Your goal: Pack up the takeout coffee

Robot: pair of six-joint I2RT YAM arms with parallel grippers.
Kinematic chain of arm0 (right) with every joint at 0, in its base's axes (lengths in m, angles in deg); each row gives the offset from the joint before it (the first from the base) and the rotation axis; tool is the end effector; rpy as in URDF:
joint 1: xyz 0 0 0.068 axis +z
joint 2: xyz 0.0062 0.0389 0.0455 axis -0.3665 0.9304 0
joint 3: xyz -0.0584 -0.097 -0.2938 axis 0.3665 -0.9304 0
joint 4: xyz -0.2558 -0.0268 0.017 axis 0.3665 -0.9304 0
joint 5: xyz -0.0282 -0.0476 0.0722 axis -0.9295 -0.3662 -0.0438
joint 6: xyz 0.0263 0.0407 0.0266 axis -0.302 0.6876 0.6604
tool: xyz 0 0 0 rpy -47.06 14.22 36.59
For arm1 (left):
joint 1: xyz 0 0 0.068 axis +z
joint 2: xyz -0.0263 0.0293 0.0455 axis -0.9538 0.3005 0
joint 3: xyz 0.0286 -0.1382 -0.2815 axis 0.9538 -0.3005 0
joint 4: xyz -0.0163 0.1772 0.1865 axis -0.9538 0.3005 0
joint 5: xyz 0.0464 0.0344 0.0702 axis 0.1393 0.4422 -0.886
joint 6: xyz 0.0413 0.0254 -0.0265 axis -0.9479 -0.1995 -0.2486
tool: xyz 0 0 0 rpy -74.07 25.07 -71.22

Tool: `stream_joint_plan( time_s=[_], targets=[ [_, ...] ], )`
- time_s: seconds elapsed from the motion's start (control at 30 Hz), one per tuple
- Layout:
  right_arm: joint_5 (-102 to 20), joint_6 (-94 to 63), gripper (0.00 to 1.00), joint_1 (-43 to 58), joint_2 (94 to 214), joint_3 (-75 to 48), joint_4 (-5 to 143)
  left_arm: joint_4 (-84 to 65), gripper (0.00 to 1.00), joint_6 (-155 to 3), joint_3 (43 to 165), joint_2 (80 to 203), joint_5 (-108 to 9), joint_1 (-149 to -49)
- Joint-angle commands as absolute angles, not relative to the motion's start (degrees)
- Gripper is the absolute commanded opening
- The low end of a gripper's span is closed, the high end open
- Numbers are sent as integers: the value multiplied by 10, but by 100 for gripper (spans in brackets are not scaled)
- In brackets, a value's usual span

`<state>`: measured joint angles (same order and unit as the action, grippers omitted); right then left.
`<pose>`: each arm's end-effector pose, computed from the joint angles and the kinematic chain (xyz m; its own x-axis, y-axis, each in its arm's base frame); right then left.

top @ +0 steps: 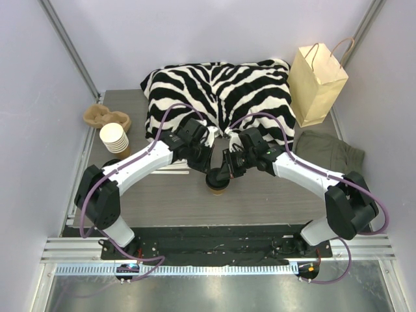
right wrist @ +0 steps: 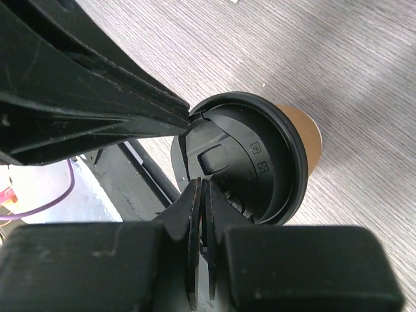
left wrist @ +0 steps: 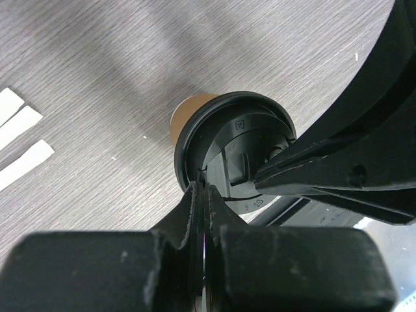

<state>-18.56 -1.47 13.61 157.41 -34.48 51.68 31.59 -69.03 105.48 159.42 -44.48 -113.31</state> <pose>0.2353 0.1884 0.2727 -0.8418 -0.2132 -0.4959 -0.5058 0.6323 0.5869 0.2538 -0.2304 0.3038 -0.8421 0.3109 -0.4407 0.4812 0.8022 -0.3534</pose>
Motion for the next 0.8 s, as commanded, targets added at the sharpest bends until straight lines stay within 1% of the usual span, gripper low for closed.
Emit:
stream_joint_plan(
  time_s=[0.0,0.07,0.1,0.13,0.2,0.23,0.3,0.33,0.37,0.4,0.43,0.47,0.5,0.53,0.6,0.63,0.67,0.7,0.77],
  targets=[
    [-214,-26,9,134,1591,-363,495,329,0,-707,1053,1591,-442,-1114],
    [-207,-28,10,133,1588,-359,496,331,2,-707,1069,1580,-432,-1108],
    [-205,-31,11,134,1582,-357,499,331,5,-706,1074,1566,-409,-1106],
    [-199,-35,13,134,1580,-347,499,332,14,-705,1077,1559,-397,-1101],
    [-192,-47,18,134,1574,-333,492,340,25,-707,1086,1539,-377,-1094],
    [-185,-53,19,134,1571,-312,485,344,37,-708,1090,1532,-372,-1091],
    [-175,-71,25,133,1565,-291,461,357,46,-710,1095,1521,-354,-1073],
    [-171,-77,27,134,1554,-273,454,360,53,-710,1096,1509,-348,-1066],
    [-160,-84,29,133,1549,-265,439,364,56,-712,1097,1504,-342,-1058],
    [-159,-90,35,134,1543,-257,431,371,57,-714,1095,1497,-339,-1044],
    [-161,-103,39,134,1532,-246,423,374,60,-716,1094,1487,-337,-1037],
    [-167,-111,44,135,1527,-242,409,377,60,-719,1091,1482,-334,-1029],
    [-188,-120,50,135,1524,-240,402,381,61,-719,1087,1478,-331,-1010],
    [-205,-139,54,138,1520,-237,394,382,61,-715,1084,1474,-322,-999],
    [-281,-157,61,149,1515,-242,383,382,61,-707,1076,1464,-315,-965],
    [-301,-160,62,157,1515,-250,384,380,61,-696,1074,1460,-310,-953],
    [-320,-163,66,162,1516,-254,386,379,61,-693,1069,1454,-303,-941],
    [-354,-162,79,168,1520,-256,389,377,61,-692,1066,1449,-302,-921],
    [-368,-158,82,185,1530,-255,392,374,61,-691,1057,1436,-296,-901]
  ],
)
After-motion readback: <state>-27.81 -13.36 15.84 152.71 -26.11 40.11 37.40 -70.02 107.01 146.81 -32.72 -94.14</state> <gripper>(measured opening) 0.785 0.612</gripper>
